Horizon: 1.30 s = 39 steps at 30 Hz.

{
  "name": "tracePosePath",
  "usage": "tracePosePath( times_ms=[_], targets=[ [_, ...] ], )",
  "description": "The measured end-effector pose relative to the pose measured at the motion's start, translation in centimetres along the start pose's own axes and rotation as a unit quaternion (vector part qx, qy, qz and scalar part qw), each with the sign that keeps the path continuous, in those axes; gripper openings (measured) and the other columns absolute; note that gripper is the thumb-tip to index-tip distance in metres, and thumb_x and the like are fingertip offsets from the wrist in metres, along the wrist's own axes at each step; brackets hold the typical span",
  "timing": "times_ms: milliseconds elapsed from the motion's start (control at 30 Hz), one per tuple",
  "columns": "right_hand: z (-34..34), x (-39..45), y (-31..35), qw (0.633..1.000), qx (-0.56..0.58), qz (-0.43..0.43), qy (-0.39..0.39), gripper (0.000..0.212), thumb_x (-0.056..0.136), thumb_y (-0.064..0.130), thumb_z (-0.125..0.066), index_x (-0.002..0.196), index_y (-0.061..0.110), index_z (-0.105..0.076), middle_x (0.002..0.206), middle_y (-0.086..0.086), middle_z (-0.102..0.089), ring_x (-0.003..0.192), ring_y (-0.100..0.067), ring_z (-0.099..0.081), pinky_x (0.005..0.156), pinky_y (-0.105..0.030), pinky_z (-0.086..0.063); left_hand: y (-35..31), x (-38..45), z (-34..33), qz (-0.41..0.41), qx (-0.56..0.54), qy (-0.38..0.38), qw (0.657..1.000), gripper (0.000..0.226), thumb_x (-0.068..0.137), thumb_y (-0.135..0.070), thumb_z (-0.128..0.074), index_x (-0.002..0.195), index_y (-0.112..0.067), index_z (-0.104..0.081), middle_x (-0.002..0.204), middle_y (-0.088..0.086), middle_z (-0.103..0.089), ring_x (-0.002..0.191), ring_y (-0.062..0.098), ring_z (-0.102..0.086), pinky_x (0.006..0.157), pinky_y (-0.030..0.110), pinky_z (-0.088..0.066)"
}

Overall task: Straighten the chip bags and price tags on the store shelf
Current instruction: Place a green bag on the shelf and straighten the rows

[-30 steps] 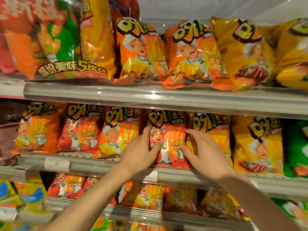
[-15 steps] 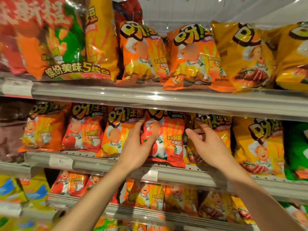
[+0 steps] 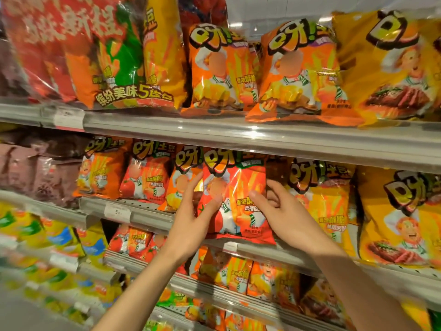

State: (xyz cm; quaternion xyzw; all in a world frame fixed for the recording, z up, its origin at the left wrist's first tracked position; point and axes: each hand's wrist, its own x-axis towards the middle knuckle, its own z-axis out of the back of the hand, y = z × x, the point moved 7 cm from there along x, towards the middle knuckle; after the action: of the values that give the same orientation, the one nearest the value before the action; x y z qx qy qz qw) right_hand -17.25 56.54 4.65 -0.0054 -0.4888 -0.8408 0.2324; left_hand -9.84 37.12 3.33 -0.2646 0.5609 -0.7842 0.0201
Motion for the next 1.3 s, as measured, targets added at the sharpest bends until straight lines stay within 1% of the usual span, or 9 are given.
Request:
tracePosePath(
  times_ms=[100,200,367,600,833,900,1000,1167,1300],
  targets=[
    [-1.4,-0.3,-0.3,0.997,0.077,0.002,0.022,0.037,0.088,0.06,-0.059,0.117,0.037,-0.058,0.109,0.019,-0.071,0.102,0.0,-0.067,0.09,-0.029,-0.055,0.7,-0.8,0.0,0.019,0.003,0.0,1.0,0.065,0.093,-0.038,-0.062,0.149,-0.043,-0.03,0.121,-0.042,-0.038,0.103,-0.037,-0.036,0.078,-0.008,-0.03],
    [-2.2,-1.1,-0.3,0.993,0.11,-0.016,0.03,0.023,0.093,0.049,-0.059,0.111,0.035,-0.061,0.102,0.023,-0.073,0.096,0.004,-0.068,0.081,-0.02,-0.055,1.4,-1.2,0.4,0.029,0.006,0.012,0.999,0.065,0.093,-0.04,-0.063,0.148,-0.045,-0.029,0.115,-0.039,-0.039,0.098,-0.037,-0.038,0.075,-0.007,-0.033],
    [-3.2,-2.6,0.8,0.996,0.086,-0.034,-0.019,0.027,0.092,0.05,-0.059,0.114,0.035,-0.061,0.105,0.023,-0.073,0.097,0.008,-0.067,0.077,-0.014,-0.049,2.5,-0.7,1.3,0.018,-0.036,0.062,0.997,0.066,0.09,-0.048,-0.065,0.146,-0.049,-0.03,0.121,-0.035,-0.043,0.103,-0.031,-0.043,0.088,0.011,-0.038],
    [-11.3,-4.3,4.5,0.982,0.15,-0.061,-0.094,0.024,0.092,0.029,-0.065,0.113,0.018,-0.066,0.103,0.005,-0.077,0.091,-0.005,-0.073,0.069,-0.013,-0.052,5.9,-0.8,9.4,-0.003,-0.06,0.11,0.992,0.064,0.086,-0.049,-0.069,0.142,-0.044,-0.038,0.124,-0.03,-0.052,0.116,-0.016,-0.048,0.089,0.003,-0.036],
    [-21.2,-2.2,9.6,0.987,0.148,-0.048,-0.05,0.029,0.091,0.035,-0.066,0.114,0.018,-0.066,0.107,-0.009,-0.074,0.099,-0.025,-0.069,0.082,-0.027,-0.053,9.4,-0.2,20.6,0.017,-0.058,0.089,0.994,0.068,0.082,-0.052,-0.07,0.141,-0.05,-0.037,0.129,-0.03,-0.05,0.116,-0.018,-0.047,0.097,0.01,-0.039],
    [-23.3,-0.7,10.8,0.987,0.15,-0.04,-0.028,0.033,0.089,0.038,-0.066,0.116,0.019,-0.065,0.108,-0.004,-0.075,0.096,-0.017,-0.072,0.077,-0.021,-0.054,10.1,0.2,23.0,0.029,-0.074,0.083,0.993,0.069,0.08,-0.054,-0.071,0.139,-0.052,-0.037,0.127,-0.031,-0.056,0.118,-0.013,-0.051,0.101,0.019,-0.042],
    [-25.9,1.3,12.4,0.988,0.155,-0.011,-0.004,0.043,0.082,0.047,-0.067,0.115,0.02,-0.065,0.108,0.002,-0.075,0.099,-0.012,-0.071,0.08,-0.022,-0.054,10.8,0.9,26.0,0.033,-0.075,0.062,0.995,0.07,0.081,-0.049,-0.071,0.141,-0.047,-0.036,0.115,-0.042,-0.058,0.109,-0.019,-0.054,0.087,0.007,-0.044],
    [-28.3,4.1,14.1,0.988,0.151,0.026,0.028,0.041,0.082,0.056,-0.064,0.114,0.03,-0.066,0.111,0.012,-0.073,0.105,-0.007,-0.068,0.095,-0.031,-0.051,11.3,2.8,29.5,0.031,-0.029,0.045,0.998,0.09,0.065,-0.077,-0.064,0.144,-0.052,-0.031,0.125,-0.015,-0.053,0.114,-0.002,-0.055,0.094,0.023,-0.043],
    [-29.9,6.4,15.6,0.986,0.155,0.044,0.046,0.038,0.084,0.056,-0.062,0.115,0.034,-0.065,0.112,0.016,-0.072,0.104,-0.002,-0.068,0.094,-0.032,-0.053,11.0,4.7,31.7,0.027,-0.008,0.017,0.999,0.077,0.065,-0.073,-0.063,0.136,-0.054,-0.039,0.108,-0.018,-0.058,0.1,0.0,-0.061,0.084,0.019,-0.044]
  ],
)
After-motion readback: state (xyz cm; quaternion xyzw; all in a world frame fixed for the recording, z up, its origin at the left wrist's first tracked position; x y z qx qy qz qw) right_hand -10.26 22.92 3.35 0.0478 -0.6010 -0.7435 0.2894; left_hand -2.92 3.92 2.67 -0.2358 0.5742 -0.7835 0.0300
